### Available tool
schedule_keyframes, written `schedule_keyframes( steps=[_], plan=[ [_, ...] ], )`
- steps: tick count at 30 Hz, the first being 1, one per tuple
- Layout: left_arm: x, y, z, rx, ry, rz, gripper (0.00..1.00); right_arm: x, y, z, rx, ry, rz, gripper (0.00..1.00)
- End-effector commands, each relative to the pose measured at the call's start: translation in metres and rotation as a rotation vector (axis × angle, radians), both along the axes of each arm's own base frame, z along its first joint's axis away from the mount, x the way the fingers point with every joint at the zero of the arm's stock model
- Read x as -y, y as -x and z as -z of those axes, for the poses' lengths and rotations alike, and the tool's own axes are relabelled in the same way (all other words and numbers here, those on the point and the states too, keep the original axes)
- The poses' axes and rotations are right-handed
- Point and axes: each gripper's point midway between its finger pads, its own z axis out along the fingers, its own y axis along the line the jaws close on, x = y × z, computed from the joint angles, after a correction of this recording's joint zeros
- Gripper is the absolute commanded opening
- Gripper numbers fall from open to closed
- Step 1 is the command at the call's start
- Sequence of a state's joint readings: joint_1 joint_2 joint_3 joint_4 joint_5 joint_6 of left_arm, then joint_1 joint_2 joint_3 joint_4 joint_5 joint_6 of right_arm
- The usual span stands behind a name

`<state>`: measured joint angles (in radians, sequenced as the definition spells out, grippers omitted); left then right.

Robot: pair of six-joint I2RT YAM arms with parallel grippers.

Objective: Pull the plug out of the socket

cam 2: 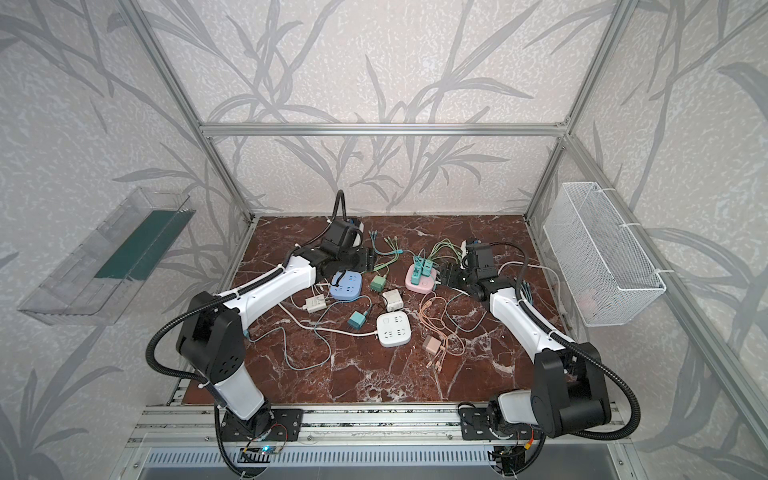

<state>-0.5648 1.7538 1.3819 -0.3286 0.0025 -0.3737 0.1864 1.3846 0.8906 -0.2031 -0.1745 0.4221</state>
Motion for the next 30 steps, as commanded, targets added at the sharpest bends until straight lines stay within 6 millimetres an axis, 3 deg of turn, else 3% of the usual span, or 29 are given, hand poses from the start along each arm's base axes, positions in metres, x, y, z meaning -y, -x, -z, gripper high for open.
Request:
schedule_keyframes(
  steps=[1, 7, 13, 20, 30],
  plan=[
    [0.032, -0.004, 0.003, 0.032, 0.010, 0.060, 0.75, -0.003, -0.002, 0.016, -0.046, -0.050, -0.019, 0.66],
    [0.080, 0.005, 0.018, 0.008, 0.016, 0.151, 0.74, -0.002, -0.015, 0.043, -0.096, -0.142, -0.017, 0.62],
    [0.108, 0.018, 0.028, 0.002, 0.019, 0.191, 0.73, -0.012, -0.031, 0.060, -0.139, -0.168, -0.067, 0.58],
    [0.117, 0.025, 0.048, -0.041, 0.005, 0.177, 0.72, -0.022, -0.045, 0.081, -0.185, -0.206, -0.099, 0.55],
    [0.126, 0.018, 0.072, -0.096, -0.047, 0.171, 0.69, -0.033, -0.055, 0.083, -0.181, -0.266, -0.125, 0.53]
  ],
)
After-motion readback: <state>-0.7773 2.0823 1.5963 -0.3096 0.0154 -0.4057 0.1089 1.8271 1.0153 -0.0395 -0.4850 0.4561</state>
